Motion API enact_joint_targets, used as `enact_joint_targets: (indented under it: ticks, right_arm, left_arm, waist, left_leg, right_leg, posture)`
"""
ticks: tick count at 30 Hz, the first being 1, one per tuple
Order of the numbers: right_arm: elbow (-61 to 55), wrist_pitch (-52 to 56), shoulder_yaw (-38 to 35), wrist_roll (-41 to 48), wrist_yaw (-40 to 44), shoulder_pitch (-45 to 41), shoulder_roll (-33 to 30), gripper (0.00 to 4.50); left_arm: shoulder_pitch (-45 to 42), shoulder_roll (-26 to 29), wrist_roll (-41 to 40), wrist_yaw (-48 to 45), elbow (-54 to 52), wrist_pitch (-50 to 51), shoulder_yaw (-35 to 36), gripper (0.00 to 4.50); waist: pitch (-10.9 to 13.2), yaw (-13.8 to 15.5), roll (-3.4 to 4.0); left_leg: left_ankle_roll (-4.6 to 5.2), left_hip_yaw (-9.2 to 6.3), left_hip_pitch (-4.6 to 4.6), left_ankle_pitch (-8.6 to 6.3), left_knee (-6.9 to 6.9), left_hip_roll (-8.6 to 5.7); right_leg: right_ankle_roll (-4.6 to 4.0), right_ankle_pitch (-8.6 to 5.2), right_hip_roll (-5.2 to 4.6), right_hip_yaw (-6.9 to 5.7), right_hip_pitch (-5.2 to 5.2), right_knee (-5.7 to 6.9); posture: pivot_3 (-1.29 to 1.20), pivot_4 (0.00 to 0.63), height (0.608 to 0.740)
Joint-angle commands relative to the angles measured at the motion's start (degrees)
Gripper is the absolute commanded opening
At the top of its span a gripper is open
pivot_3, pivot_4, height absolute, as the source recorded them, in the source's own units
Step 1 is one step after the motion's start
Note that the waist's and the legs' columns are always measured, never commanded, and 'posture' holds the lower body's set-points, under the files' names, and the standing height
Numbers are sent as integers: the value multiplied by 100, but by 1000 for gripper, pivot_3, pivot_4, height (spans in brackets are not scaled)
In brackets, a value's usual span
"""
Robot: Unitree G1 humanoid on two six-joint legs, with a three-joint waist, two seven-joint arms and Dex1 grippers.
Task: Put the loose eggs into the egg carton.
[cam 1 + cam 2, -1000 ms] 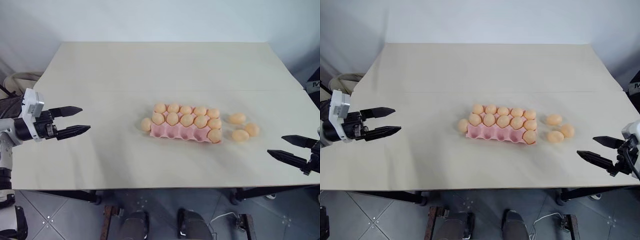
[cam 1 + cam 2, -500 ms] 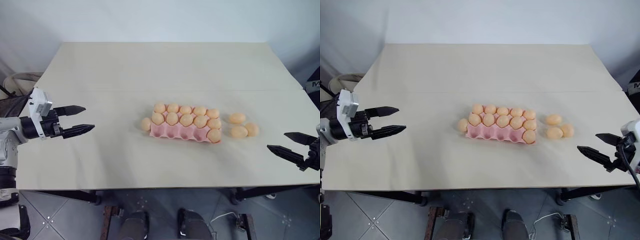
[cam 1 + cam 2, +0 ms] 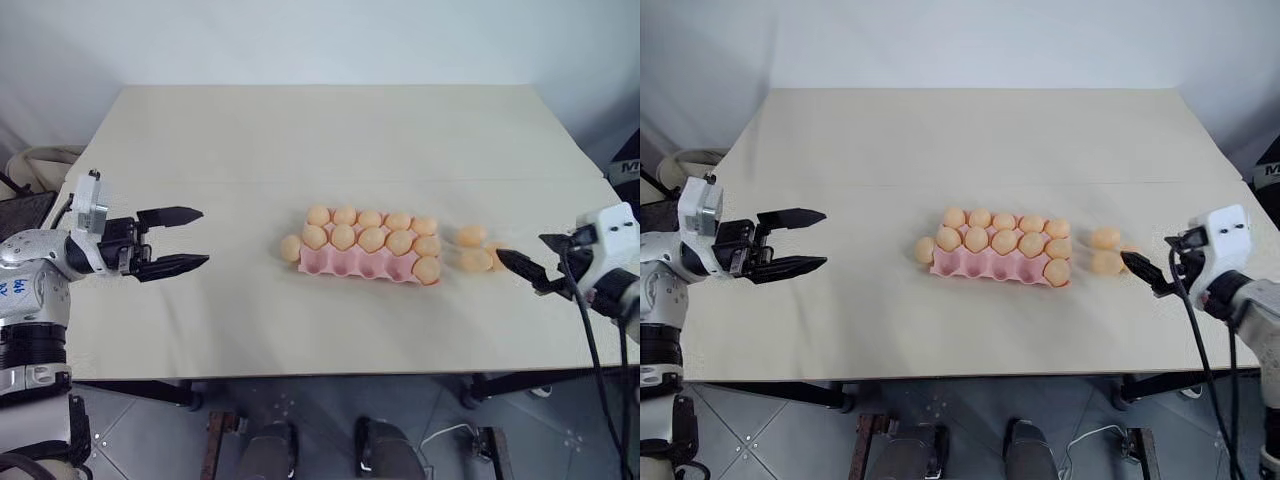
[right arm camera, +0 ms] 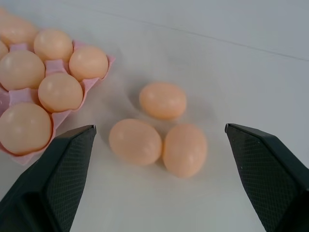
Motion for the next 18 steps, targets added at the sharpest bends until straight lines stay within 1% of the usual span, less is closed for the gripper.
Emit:
enact_joint_targets:
  ticks: [1,8,13,18]
  right_arm:
    - [-20,162,354,-228,-383,-345,139,4500]
    - [312,-45,1041,-627,-395,-677,315,4500]
    - [445,-239,1324,-901,-189,-673,205,4500]
    - [688,-385,1495,-1094,-51,-743,237,4500]
  left_arm:
    - [-268,-95,-3,-226,108,-170,-85,4460]
    - [-573,-316,80,-271,414,-385,-305,4460]
    - [-580,-407,40,-233,401,-419,-305,4460]
    - [-547,-437,29,-194,360,-417,-288,4460]
  waist:
    - [0,0,0]
    - [0,2,0]
    - [0,0,0]
    - [0,-17,0]
  left_leg:
    - [3,0,0,-2,2,0]
    - [12,4,-9,0,6,-6]
    - [15,14,-13,2,8,-16]
    - [22,20,-16,0,21,-18]
  right_leg:
    - [0,0,0,0,1,1]
    - [8,5,5,-10,-3,23]
    - [16,9,9,-14,-4,19]
    - [23,13,14,-14,-3,19]
  posture:
    - [0,150,740]
    - [0,150,740]
    - [0,150,740]
    - [0,150,740]
